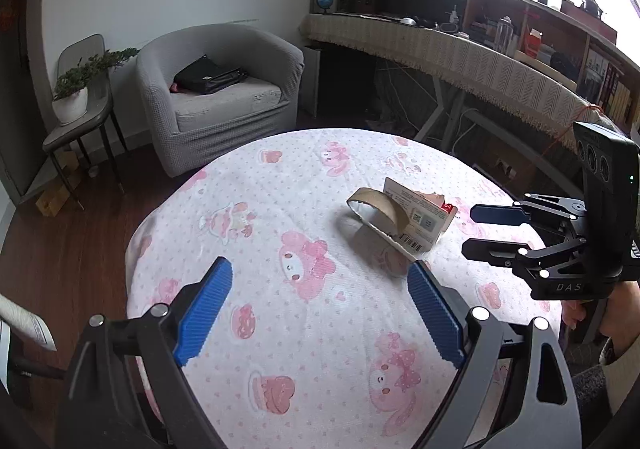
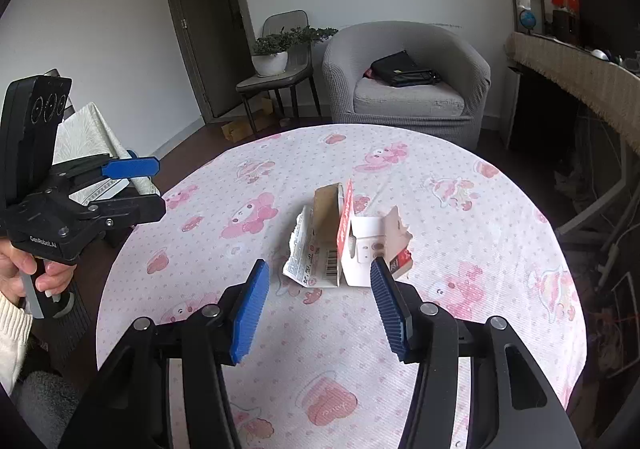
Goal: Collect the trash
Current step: 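Grasp the brown tape roll with the left gripper while the right grasps the white box scraps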
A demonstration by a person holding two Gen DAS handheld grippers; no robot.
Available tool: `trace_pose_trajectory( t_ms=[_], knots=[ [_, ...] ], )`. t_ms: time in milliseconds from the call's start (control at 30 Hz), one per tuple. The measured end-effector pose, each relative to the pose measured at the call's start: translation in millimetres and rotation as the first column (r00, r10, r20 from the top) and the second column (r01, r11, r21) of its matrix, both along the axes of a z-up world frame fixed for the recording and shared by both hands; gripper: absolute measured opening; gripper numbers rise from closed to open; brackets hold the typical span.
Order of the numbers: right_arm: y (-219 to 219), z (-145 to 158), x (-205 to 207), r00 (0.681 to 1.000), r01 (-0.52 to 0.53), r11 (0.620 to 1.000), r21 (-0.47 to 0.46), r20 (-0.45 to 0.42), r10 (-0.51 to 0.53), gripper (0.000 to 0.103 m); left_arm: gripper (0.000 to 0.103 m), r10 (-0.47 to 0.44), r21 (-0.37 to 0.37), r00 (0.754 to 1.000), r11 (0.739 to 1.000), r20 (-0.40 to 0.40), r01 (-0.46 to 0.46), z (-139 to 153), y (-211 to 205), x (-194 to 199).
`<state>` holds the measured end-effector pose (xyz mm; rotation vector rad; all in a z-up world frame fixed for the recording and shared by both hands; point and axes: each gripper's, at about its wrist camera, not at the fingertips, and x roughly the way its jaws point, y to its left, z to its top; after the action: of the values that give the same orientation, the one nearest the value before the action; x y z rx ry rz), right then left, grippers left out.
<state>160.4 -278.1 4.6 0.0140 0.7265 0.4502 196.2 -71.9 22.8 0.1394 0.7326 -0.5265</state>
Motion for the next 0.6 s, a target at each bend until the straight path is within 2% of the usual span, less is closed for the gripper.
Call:
trace_pose_trajectory(
  t_ms=[167, 367, 500, 600],
  knots=[
    [-15.4, -8.7, 4.4, 0.999, 0.015, 0.999, 0.041, -0.039, -0.013, 0.052, 0.092, -0.114, -0.02, 0.993, 0.993, -0.032, 0.114, -5.0, -28.8, 26.9],
    [-27.7, -12.5, 10.1, 0.998, 0.019, 0.996, 0.084, -0.065, -0.013, 0.052, 0.092, -0.234, 0.044, 0.97, 0.971, -0.062, 0.237, -20.4, -66.5, 54.3],
    [-33.9, -13.6, 12.3, 0.997, 0.025, 0.994, 0.108, -0.076, -0.017, 0.052, 0.092, -0.314, 0.071, 0.944, 0.944, -0.103, 0.322, -32.3, -87.1, 70.8],
    [-38.0, -14.0, 14.1, 0.996, 0.029, 0.992, 0.123, -0.082, -0.019, 0.052, 0.092, -0.34, 0.096, 0.931, 0.93, -0.134, 0.353, -43.4, -96.5, 83.1]
  ],
)
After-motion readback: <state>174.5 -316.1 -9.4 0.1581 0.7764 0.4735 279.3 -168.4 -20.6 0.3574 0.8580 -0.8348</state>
